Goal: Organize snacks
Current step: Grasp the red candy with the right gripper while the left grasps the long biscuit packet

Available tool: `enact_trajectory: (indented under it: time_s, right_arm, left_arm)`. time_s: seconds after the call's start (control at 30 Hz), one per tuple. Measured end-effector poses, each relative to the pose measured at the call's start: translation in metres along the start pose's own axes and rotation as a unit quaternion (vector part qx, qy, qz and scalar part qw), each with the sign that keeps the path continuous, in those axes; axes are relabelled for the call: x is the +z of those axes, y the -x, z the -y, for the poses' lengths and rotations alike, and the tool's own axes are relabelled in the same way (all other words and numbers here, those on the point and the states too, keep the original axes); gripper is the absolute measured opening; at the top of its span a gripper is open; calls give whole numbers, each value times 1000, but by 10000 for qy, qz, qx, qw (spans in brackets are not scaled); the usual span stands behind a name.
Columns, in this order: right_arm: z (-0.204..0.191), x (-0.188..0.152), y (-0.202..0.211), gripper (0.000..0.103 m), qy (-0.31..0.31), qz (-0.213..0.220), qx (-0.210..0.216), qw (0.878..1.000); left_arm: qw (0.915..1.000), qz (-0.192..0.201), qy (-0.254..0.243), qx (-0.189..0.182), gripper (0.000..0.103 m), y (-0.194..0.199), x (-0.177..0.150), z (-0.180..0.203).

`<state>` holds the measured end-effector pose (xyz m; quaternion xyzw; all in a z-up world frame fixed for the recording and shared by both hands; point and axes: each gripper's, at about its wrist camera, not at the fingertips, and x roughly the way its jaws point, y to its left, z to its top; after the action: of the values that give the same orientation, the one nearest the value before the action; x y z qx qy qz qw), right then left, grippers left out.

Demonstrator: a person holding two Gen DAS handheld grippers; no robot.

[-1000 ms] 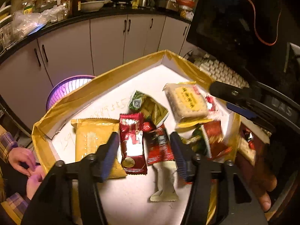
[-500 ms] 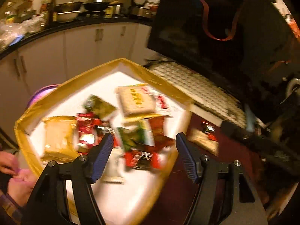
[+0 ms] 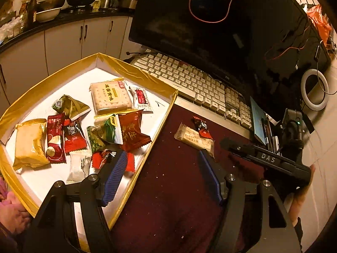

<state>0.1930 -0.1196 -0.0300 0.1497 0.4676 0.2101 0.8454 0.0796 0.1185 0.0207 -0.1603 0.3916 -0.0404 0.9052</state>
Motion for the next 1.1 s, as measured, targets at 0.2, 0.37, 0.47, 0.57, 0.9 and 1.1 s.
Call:
enact_trajectory:
  time_s: [0.2,0.37,0.47,0.57,0.9,1.1]
  right_arm:
    - [-2,7,-13,64,60,-137,-141,9998]
    - [-3,3,-6,58,244,-163,-164,9994]
    - [4,2,4,60,207,-113,-69,9997]
    - [12,6,5,60,179,-148,-69,9997]
    - [-32,43,-45,57,825,-590,-119,9948]
    - [-53,44,-72,31,1118,-593,-1047,9864]
  left_arm:
    - [10000,-16,-50,-14,68,-1,-2,1]
    - [9999,-116,-10,42,68,-7,-4,-3]
    - [9998,-178,129,32,68,-11,-6,-9]
    - [9996,-150,238,-34,68,-9,-5,-12]
    - [9999,-90,98,-82,68,-3,-7,2]
    - [9999,-83,38,-101,68,0,-9,6]
